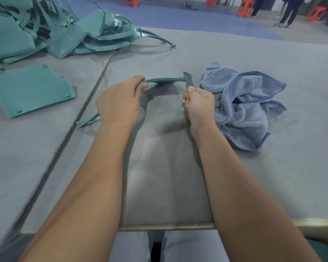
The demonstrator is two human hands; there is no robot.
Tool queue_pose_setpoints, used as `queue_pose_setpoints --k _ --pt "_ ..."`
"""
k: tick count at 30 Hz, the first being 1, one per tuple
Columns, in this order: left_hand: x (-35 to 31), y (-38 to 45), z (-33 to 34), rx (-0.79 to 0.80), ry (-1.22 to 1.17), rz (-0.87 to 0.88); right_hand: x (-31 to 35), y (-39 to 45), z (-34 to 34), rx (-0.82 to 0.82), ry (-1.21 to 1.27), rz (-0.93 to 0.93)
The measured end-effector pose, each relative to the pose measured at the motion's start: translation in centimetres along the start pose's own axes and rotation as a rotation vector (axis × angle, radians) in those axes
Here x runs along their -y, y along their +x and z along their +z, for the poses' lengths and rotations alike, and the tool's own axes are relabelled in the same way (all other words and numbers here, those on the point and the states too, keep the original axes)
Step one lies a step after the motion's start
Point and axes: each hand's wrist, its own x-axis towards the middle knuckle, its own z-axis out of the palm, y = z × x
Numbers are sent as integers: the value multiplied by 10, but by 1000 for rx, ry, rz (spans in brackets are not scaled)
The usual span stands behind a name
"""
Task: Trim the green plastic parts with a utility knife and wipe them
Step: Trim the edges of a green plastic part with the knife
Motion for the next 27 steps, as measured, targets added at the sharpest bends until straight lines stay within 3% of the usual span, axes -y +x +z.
queue_pose_setpoints --k 5,9,12,16,27 --pt "-3 -2 1 33 12 33 -1 -4 3 176 -52 -27" --pt "-4 -3 3 24 14 26 1 -3 -2 32 165 27" --pt "-3 -3 4 16 4 21 -1 -1 -1 -26 142 30" --pt "-1 -2 5 15 9 39 -3 -2 3 63 -10 3" --pt "0 -3 4 -14 -11 59 0 2 -6 214 44 64"
